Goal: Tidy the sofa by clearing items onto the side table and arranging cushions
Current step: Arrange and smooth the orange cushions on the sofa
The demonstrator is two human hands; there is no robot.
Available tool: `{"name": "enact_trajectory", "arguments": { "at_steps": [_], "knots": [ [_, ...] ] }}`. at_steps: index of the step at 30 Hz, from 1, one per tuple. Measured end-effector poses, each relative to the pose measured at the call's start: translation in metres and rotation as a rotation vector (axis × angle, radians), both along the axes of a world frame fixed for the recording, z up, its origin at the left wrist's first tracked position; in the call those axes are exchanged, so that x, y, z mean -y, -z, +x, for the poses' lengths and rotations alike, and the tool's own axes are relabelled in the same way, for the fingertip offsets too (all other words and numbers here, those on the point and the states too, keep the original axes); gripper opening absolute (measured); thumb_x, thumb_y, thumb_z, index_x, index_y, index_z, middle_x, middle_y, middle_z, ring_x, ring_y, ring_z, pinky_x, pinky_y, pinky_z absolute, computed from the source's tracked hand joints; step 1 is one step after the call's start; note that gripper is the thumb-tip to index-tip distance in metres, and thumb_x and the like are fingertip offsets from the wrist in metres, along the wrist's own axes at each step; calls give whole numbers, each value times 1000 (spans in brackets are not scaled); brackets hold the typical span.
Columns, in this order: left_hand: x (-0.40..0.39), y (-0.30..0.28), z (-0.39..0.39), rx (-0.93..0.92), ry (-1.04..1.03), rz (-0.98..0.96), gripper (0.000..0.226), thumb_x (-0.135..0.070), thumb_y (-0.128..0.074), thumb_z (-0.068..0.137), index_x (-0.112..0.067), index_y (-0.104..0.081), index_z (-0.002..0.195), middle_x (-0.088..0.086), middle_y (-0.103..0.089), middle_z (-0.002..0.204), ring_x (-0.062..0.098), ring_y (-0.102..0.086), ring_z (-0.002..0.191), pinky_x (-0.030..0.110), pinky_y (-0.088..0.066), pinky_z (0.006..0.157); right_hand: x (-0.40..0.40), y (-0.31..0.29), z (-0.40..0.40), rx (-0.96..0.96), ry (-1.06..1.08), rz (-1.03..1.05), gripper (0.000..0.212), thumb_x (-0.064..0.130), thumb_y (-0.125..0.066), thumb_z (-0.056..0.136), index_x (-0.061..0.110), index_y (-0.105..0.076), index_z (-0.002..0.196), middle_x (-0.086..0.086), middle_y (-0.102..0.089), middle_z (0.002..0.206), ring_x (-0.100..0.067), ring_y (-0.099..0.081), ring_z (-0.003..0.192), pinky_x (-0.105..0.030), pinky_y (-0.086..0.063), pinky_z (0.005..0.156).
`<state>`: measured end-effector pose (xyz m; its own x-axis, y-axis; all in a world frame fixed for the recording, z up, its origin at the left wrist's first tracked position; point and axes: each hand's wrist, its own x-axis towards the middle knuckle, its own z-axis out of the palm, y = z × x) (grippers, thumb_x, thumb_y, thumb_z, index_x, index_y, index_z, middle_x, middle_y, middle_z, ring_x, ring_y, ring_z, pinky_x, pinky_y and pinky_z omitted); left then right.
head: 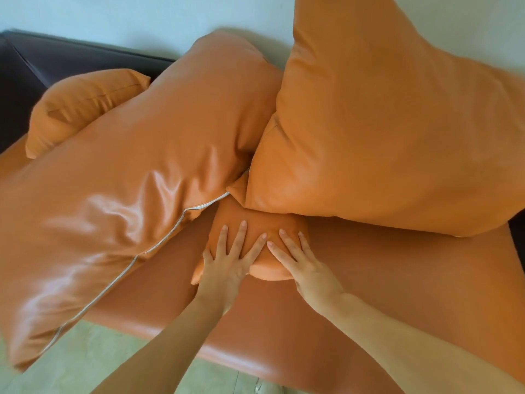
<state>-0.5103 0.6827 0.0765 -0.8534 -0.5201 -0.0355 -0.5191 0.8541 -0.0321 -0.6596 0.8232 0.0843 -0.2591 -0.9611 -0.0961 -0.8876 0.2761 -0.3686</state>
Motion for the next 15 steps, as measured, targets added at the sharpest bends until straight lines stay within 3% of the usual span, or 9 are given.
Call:
{"name": "enact_trajectory", "arguments": {
  "at_steps": [3,5,7,10,13,15],
  "knots": [
    [-24,-10,11,-55,30,7,121,-16,-92,55,-37,-22,152,12,-26,158,47,-40,133,55,-55,65,-24,-12,0,0,-44,25,115,-12,-67,75,41,2,150,0,-8,161,-41,-19,143,-28,-60,63],
    [-39,-11,18,-62,42,44,119,-25,-93,56,-37,-23,152,12,-25,158,47,-40,133,54,-56,67,-38,-13,2,-14,-105,106,114,-11,-55,85,48,23,143,10,23,158,-35,7,147,-26,-58,72],
    [-44,-9,24,-63,40,127,118,-36,-90,59,-39,-19,152,8,-18,160,44,-35,137,54,-57,72,-45,-14,6,1,-124,175,112,-11,-48,88,50,32,137,16,41,148,-31,24,143,-24,-57,74],
    [-37,0,32,-98,74,314,104,-58,-74,72,-46,-7,152,-4,0,164,33,-9,147,64,-48,90,-51,-8,16,97,-115,216,105,6,-56,91,49,25,142,18,44,145,-28,33,140,-36,-56,86],
    [-29,5,37,-237,-85,557,90,-78,-50,77,-54,0,148,-16,14,161,19,11,149,60,-27,112,-52,-4,23,348,0,141,97,49,-65,81,52,6,146,23,34,150,-16,35,139,-61,-30,109],
    [-23,4,32,-261,-275,668,98,-89,-47,65,-63,6,142,-20,24,157,15,15,148,53,-22,115,-41,-2,21,493,220,40,96,62,-65,74,53,-1,145,26,28,151,-9,25,143,-59,-17,115]
  ]
}}
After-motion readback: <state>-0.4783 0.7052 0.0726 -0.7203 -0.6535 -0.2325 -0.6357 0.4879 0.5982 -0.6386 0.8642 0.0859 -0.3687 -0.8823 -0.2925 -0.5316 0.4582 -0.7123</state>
